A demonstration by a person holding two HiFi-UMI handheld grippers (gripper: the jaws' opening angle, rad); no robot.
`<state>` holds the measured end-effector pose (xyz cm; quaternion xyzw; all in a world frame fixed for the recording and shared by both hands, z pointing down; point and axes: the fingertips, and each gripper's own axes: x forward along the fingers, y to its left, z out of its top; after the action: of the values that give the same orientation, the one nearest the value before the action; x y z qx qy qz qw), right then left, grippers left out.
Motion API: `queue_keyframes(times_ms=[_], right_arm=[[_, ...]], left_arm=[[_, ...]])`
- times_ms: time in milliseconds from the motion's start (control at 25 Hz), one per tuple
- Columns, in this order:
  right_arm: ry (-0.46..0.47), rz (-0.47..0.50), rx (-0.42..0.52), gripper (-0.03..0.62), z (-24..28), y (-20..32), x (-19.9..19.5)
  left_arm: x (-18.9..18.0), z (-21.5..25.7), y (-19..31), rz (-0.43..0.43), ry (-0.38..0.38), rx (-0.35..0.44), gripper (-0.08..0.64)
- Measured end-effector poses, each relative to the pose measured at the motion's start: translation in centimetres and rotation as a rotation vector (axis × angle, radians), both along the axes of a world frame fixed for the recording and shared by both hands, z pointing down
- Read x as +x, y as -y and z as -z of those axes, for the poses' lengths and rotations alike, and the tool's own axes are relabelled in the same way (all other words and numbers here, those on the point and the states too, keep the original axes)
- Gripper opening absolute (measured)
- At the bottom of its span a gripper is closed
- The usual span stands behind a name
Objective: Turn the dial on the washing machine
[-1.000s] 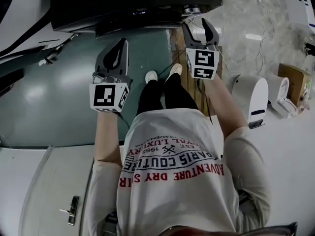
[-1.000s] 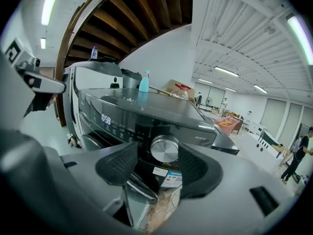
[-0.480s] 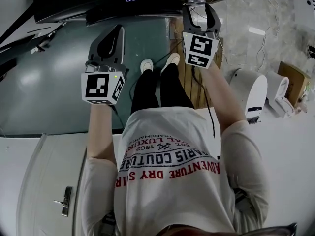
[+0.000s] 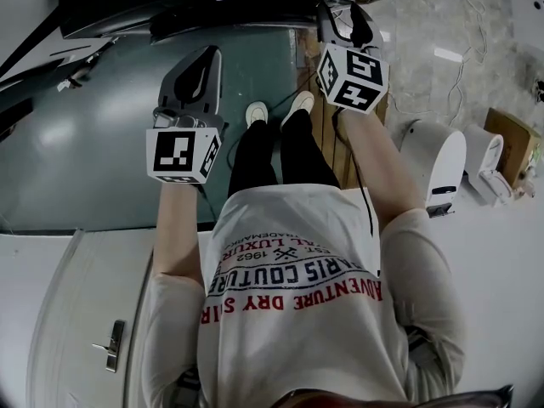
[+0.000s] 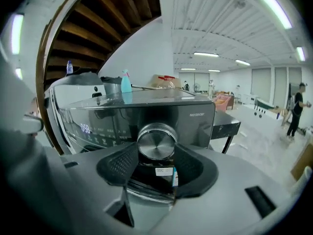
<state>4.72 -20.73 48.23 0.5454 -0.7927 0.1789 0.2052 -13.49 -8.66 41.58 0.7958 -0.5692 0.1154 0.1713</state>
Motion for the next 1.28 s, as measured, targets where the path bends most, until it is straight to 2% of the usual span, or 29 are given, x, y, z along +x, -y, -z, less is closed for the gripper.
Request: queue_keyframes(times_ms=[160, 240, 320, 440, 520, 640, 720, 800, 920, 1120, 1200, 1280], right_arm=[[0.178, -0.025, -0.068, 0.229, 0.0, 0.1, 0.0], [0.219, -0.024, -0.079, 0.229, 0.0, 0.2, 0.0], [0.222, -0.015, -0.077, 0.229, 0.0, 0.2, 0.0], [0.126, 0.011, -0.029, 0.229, 0.1, 0.1, 0.1], [0.018, 0.038, 0.048, 0.261, 0.8, 0.1, 0.2], [-0.153, 0.133, 0.168, 0.284, 2.2, 0.3, -0.3], [-0.232, 0.194, 0.192, 0.289, 2.0, 0.3, -0.9], [-0.283, 0.221, 0.170, 0.293, 0.9, 0.3, -1.2], [-0.314, 0.196, 0.135, 0.291, -0.6, 0.5, -1.1], [-0.315, 0.155, 0.120, 0.290, -0.6, 0.8, -1.2], [-0.283, 0.156, 0.098, 0.290, -0.5, 0.8, -1.2], [-0.212, 0.147, 0.060, 0.288, -0.5, 0.8, -1.0]], left_arm=[[0.1, 0.0, -0.2, -0.008, 0.012, -0.002, 0.015], [0.2, 0.1, -0.3, -0.011, 0.019, -0.001, 0.015], [0.2, 0.1, -0.4, -0.014, 0.029, 0.001, 0.015], [0.1, 0.2, -0.5, -0.011, 0.042, 0.002, 0.015], [0.0, 0.3, -0.6, -0.008, 0.043, 0.002, 0.015], [0.0, 0.5, -0.5, -0.009, 0.045, 0.004, 0.015], [0.1, 0.5, -0.4, -0.005, 0.044, 0.004, 0.015], [0.1, 0.4, -0.3, 0.002, 0.039, 0.001, 0.015], [0.2, 0.2, -0.3, 0.003, 0.038, -0.005, 0.015], [-0.2, 0.0, -0.3, 0.008, 0.049, -0.009, 0.015], [-0.3, 0.0, -0.4, 0.011, 0.048, -0.010, 0.015], [-0.2, 0.0, -0.5, 0.010, 0.050, -0.011, 0.015]])
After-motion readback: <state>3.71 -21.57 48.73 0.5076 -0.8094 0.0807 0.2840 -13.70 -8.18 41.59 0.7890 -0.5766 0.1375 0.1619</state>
